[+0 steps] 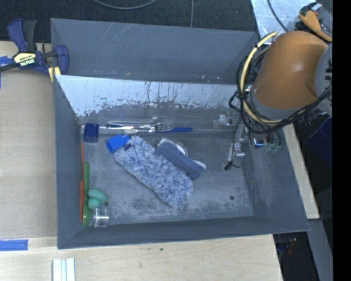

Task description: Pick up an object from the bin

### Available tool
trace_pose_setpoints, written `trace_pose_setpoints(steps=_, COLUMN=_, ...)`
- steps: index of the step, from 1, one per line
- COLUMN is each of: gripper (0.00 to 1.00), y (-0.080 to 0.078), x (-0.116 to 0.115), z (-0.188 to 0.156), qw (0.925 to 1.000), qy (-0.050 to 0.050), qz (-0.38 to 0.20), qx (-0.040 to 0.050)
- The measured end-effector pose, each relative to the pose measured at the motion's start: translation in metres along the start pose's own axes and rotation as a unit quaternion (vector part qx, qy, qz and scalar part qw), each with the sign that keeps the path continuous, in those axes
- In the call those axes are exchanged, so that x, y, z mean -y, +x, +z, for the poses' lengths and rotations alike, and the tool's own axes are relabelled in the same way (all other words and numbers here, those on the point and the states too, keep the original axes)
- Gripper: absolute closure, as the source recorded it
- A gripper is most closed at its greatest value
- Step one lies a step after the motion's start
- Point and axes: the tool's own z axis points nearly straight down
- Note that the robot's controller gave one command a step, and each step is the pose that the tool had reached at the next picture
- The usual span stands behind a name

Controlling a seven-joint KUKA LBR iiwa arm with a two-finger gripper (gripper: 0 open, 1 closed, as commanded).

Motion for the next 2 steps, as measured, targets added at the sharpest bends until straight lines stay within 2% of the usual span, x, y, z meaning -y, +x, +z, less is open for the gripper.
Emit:
trace_pose_setpoints(steps=1, gripper=0.00, y=0.000, x=0.000, z=0.000, qw=1.0000, qy=0.000, qz=0.000, qx=0.0000)
trace_pose_setpoints(steps=2, gripper=0.00, y=0.013, x=-0.041, z=0.066, qw=0.9999, qy=-0.001, qz=0.011, qx=-0.0022)
